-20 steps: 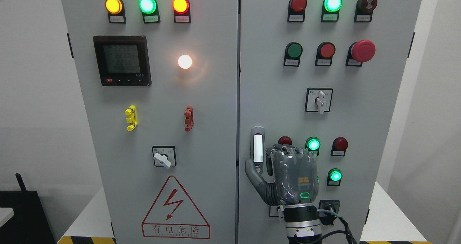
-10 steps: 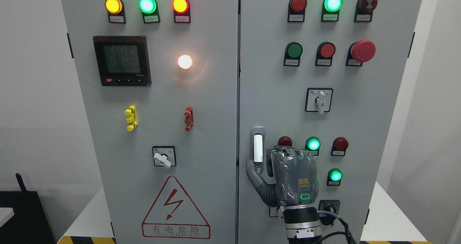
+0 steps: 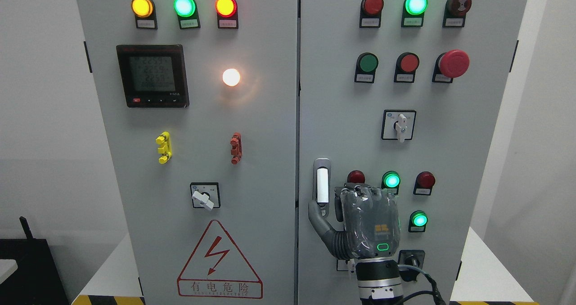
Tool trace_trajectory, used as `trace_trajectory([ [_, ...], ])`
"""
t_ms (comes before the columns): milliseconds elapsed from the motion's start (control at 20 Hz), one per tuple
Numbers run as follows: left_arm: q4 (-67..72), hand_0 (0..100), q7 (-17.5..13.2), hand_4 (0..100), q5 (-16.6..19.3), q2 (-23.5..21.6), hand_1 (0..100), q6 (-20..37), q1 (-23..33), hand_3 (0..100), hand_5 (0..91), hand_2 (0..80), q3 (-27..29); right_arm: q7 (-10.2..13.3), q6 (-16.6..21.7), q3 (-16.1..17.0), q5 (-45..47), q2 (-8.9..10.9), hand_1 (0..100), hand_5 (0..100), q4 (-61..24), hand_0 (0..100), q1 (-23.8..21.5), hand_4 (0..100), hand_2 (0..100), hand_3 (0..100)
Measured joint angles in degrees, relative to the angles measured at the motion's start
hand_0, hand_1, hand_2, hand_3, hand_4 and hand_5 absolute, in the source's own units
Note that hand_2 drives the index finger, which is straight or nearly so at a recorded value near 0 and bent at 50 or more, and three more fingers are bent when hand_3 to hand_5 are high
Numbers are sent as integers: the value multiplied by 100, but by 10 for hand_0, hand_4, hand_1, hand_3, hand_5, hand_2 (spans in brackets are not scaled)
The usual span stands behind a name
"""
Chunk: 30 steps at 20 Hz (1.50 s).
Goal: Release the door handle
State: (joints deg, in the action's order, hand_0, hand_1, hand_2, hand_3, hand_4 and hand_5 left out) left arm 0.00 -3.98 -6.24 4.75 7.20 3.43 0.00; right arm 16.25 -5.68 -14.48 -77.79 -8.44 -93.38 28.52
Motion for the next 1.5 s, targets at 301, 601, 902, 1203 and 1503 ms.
trace_trajectory([
  [301,0,120,0,0,0,0,389,0,0,0,0,0,0,5,0,7,0,-1,449,990,-1,436,-4,1000,1000,1000],
  [601,0,120,0,0,0,0,389,0,0,0,0,0,0,5,-10,9,0,-2,434,990,-7,468,-5,1000,1000,1000],
  [902,0,120,-1,0,0,0,389,0,0,0,0,0,0,5,-53,11,0,-5,433,991,-12,477,-9,1000,1000,1000],
  [1203,0,120,-1,0,0,0,389,0,0,0,0,0,0,11,-64,18,0,-6,439,990,-20,480,-31,1000,1000,1000],
  [1503,0,120,0,0,0,0,389,0,0,0,0,0,0,36,-113,20,0,-7,443,990,-24,481,-46,1000,1000,1000],
])
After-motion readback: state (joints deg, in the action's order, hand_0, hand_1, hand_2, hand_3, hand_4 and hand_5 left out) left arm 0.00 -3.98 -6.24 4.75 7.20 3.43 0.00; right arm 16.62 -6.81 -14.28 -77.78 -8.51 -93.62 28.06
